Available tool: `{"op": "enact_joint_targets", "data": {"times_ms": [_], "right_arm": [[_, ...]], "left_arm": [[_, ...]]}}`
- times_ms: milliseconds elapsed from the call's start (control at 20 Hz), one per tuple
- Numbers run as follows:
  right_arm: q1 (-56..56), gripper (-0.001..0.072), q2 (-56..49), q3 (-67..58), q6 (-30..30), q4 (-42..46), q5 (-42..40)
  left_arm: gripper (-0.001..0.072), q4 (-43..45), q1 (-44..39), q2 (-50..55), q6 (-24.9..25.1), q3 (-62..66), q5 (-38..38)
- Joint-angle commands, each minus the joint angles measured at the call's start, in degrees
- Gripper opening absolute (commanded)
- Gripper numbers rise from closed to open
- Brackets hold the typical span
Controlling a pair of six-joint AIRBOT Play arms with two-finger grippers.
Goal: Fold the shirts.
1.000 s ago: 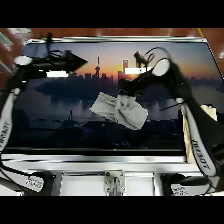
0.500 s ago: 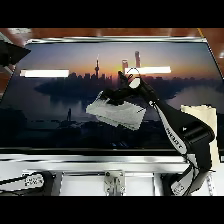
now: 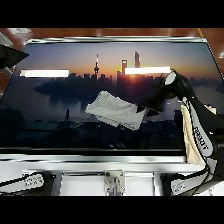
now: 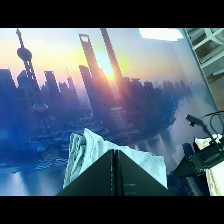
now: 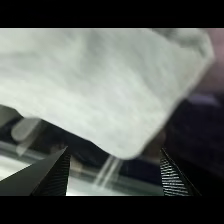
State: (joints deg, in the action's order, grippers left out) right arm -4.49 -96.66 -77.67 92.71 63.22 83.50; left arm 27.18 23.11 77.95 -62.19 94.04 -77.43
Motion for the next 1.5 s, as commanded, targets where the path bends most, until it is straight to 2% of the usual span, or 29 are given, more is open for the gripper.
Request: {"op": "enact_joint_targets", "data": {"times_ms": [0,150,300,350,400,550,650,800,900,1000,1250,1450], "right_arm": [[1.75,0.0673,1.60,12.52,-3.67,-6.71,-6.40],[1.60,0.0673,1.60,18.43,-6.21,-16.35,-18.32],[1.18,0.0663,0.74,18.88,-6.23,-19.06,-24.30],[1.16,0.0446,0.79,18.86,-7.48,-20.59,-25.94],[1.27,0.0042,1.14,18.73,-10.08,-22.82,-26.82],[4.28,0.0058,5.29,15.13,-20.94,-27.26,-23.78],[8.76,0.0058,10.40,10.14,-21.33,-26.69,-20.26],[18.71,0.0058,18.73,2.12,-14.34,-25.44,-16.17],[26.23,0.0058,23.63,-2.78,-7.72,-21.44,-13.92],[33.24,0.0057,26.69,-6.29,-3.87,-19.43,-9.73],[46.90,0.0058,28.57,-9.53,-1.66,-15.04,4.81],[55.80,0.0058,29.62,-9.53,-3.15,-10.08,5.77]], "left_arm": [[0.0034,0.15,-0.28,-0.15,-0.04,-0.02,-1.33],[0.0035,0.15,-0.28,-0.11,-0.07,-0.02,-1.29],[0.0035,0.15,-0.31,-0.13,-1.09,-0.02,-1.29],[0.0034,0.15,-0.31,-0.13,-1.09,-0.02,-1.29],[0.0035,0.15,-0.28,-0.13,-1.09,-0.02,-1.29],[0.0035,0.15,-0.66,-0.09,-1.07,-0.02,-1.29],[0.0035,0.46,-1.73,0.07,-1.03,-0.02,-1.05],[0.0035,1.20,-4.11,0.66,-1.03,-0.02,0.26],[0.0036,1.42,-5.79,1.11,-1.05,-0.02,1.16],[0.0035,1.42,-7.56,1.51,-1.03,-0.02,2.34],[0.0035,1.40,-10.14,1.68,-1.03,-0.02,2.67],[0.0035,1.40,-10.23,1.64,-1.05,-0.02,-0.42]]}}
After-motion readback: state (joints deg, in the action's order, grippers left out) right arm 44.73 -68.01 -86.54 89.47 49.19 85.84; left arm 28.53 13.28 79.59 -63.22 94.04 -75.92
